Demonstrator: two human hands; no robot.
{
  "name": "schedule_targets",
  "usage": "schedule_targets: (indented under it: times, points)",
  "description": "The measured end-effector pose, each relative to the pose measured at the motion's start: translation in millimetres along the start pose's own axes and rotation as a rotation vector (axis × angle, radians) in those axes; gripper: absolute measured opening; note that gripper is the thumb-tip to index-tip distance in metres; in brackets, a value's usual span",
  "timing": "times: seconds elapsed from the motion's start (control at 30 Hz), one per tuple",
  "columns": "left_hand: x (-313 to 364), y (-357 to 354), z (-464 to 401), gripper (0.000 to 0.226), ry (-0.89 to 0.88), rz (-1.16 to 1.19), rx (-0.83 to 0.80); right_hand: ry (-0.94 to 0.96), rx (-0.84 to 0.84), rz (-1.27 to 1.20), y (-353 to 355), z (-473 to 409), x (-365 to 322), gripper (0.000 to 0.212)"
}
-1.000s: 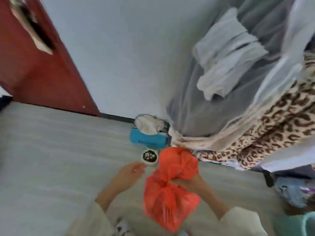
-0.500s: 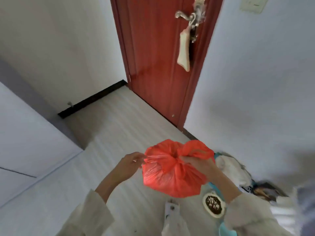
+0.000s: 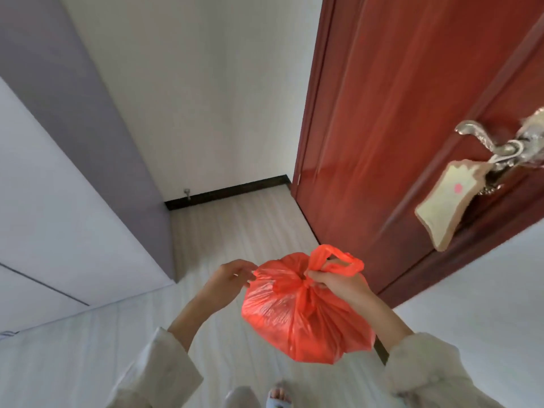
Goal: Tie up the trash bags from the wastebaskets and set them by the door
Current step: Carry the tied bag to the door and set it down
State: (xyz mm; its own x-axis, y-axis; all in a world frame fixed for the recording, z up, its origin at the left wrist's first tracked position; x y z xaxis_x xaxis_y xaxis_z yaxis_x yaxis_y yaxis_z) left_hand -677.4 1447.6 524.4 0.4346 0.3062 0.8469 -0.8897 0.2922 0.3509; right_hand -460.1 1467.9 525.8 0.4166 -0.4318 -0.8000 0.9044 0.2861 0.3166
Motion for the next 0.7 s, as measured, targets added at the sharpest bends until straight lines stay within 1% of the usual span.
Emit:
schedule_targets:
  times: [0.1,0.27,0.37,0.47,0.57,0.63,0.7]
  points:
    - [10.6,22.1,-50.4,0.027,0.018,0.047,0.039,0.016,-0.037,0.043,12.2,-59.6,-31.4,0.020]
    - [22.4,64.0,-151.2,0.029,0.033,0.038,0.042,-0.048,-0.094,0.071,21.8,-170.6,-70.9,0.012]
    - [26.2,96.5,-224.1,0.029,0.041,0.042,0.052,-0.070,-0.084,0.039,26.9,-240.8,-97.1,0.008]
    - [30.7,129.6,-294.7,0.030,0.071,0.006,0.009,-0.103,-0.061,-0.013,31.4,-310.2,-122.3,0.006]
    - [36.2,160.8,-358.4,0.030,0.112,0.009,-0.003,-0.162,-0.073,-0.096,35.4,-372.4,-144.4,0.016]
    - [42.0,176.8,-395.7,0.029,0.132,0.005,-0.015,-0.226,-0.132,-0.163,37.2,-412.8,-158.8,0.027]
    - [46.8,188.6,-429.9,0.028,0.148,0.004,-0.027,-0.300,-0.194,-0.277,38.3,-450.1,-170.8,0.034]
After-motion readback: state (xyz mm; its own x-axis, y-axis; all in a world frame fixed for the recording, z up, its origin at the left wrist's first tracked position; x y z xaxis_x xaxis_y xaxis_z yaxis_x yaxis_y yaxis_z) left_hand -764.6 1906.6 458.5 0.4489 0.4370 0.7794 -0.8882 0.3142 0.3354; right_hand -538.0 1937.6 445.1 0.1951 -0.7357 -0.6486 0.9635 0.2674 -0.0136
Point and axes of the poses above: each hand's wrist, its own z-axis away from the middle knuckle, its own y-axis out of the back of the hand, x = y × z, the point moved 5 cm from there along -z, towards the middle knuckle, and after that the axes turned 6 degrees about -x, right-handed, at the moved point
